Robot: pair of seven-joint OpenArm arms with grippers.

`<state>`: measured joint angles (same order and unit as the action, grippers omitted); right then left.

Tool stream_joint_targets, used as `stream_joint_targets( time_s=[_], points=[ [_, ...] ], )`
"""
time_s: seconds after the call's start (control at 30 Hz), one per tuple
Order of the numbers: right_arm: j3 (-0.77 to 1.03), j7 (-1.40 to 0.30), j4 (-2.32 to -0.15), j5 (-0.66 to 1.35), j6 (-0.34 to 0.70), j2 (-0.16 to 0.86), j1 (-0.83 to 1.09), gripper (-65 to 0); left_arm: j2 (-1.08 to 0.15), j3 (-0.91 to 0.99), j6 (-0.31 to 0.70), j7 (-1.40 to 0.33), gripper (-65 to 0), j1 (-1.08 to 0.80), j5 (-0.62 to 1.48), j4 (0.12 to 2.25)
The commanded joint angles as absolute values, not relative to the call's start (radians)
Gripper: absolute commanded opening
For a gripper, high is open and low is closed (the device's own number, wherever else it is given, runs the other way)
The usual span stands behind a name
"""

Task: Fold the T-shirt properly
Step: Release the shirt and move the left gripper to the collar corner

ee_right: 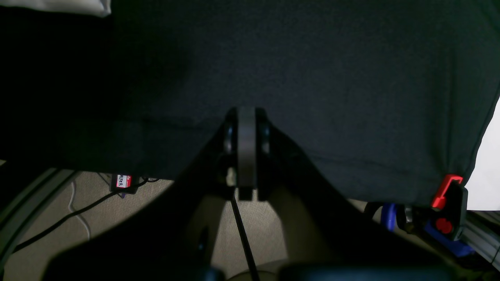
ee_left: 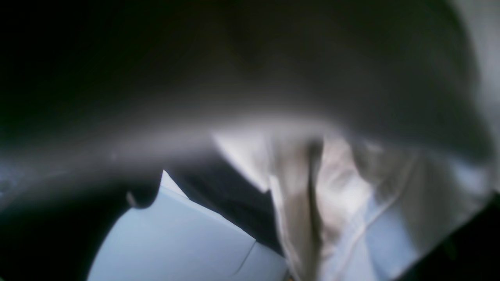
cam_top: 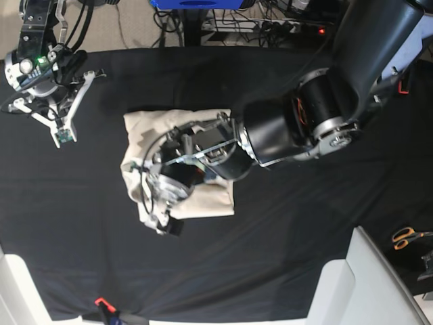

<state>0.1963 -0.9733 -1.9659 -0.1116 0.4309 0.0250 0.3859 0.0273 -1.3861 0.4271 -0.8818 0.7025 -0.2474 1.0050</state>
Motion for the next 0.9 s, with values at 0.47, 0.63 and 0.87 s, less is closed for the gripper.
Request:
stream_joint_targets(
  time_s=[0.47, 0.63, 0.87],
  points=[
    [0.193, -0.967, -1.98, -0.117, 0.43, 0.031, 0.387, -65.0, -0.015, -1.141, 0.423, -0.9, 0.0, 0.748, -0.255, 1.023],
    [0.193, -0.967, -1.98, -0.117, 0.43, 0.031, 0.383, -65.0, -0.015, -0.831, 0.427, -0.96, 0.0, 0.671, -0.254, 1.205],
    [0.193, -0.964, -1.98, -0.117, 0.43, 0.031, 0.386, -65.0, -0.008, -0.564, 0.427, -0.963, -57.6, 0.478, -0.248, 1.245]
  ],
)
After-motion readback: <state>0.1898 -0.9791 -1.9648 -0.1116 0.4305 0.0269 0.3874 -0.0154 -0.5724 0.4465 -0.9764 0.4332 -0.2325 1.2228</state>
